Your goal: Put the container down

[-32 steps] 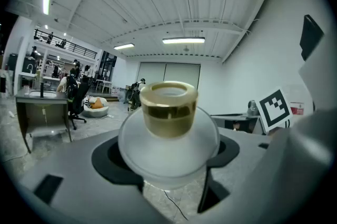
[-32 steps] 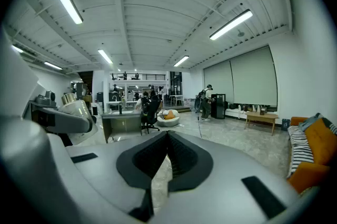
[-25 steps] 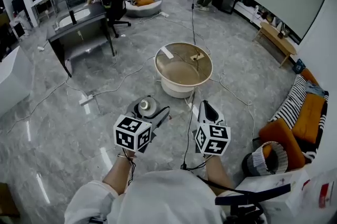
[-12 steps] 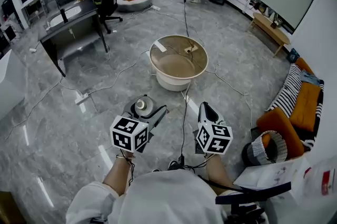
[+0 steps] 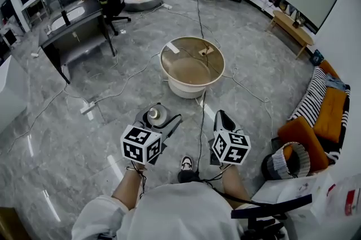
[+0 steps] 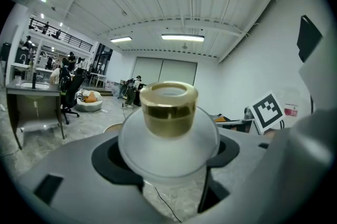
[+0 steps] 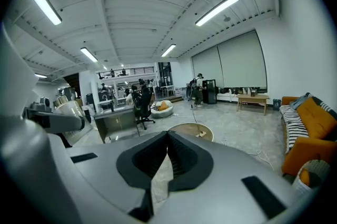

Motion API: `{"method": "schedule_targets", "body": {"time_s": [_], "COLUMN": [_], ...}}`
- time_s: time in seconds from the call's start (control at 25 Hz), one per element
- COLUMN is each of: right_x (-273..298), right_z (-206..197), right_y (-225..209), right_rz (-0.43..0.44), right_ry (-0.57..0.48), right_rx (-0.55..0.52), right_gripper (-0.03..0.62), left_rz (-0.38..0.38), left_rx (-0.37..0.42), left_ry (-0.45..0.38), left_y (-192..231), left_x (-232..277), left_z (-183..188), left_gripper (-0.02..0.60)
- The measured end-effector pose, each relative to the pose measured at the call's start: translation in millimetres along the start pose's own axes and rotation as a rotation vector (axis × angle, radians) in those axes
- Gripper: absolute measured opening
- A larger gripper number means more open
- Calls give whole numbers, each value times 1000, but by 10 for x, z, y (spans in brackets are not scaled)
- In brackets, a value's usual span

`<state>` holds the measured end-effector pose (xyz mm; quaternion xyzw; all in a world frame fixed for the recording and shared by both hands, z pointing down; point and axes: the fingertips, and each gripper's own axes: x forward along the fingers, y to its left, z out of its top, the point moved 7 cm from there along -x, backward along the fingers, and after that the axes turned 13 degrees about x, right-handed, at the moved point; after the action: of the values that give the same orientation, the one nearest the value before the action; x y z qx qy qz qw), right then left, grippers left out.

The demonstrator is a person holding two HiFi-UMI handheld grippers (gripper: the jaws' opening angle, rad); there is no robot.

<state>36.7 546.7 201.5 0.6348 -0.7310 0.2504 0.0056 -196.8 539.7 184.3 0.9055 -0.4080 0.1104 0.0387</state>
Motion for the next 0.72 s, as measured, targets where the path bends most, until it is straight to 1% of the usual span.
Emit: {"method": "schedule_targets", "body": {"time_s": [0.24,0.48,0.72], "right_x": [454,972,1398], "right_z": [240,637,887], "right_y": [-154,-366,-680], "right_rz": [21,38,52], "right_ry": [4,7,6], "right_rx": [5,9,17], "right_gripper": [23,23,23], "left_rz": [20,25,28], "left_rx": [4,18,40], "left_ry": [7,10,4], "left_y": [236,465,558], "left_x": [441,973,1502], "left_z": [132,379,516], "left_gripper": [337,337,337]}}
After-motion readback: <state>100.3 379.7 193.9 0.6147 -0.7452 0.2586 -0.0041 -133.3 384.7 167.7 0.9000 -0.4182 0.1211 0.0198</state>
